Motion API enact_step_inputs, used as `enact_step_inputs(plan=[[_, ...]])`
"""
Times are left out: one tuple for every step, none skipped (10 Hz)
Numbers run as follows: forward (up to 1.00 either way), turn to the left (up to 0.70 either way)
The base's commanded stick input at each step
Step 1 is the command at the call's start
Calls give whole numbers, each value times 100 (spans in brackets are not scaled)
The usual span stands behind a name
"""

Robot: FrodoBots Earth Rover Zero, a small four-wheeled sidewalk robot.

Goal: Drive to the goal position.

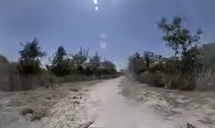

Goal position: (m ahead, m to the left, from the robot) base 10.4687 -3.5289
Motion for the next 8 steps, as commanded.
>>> enact_step_inputs(plan=[[70,0],[70,0],[70,0],[70,0],[70,0],[70,0],[70,0],[70,0]])
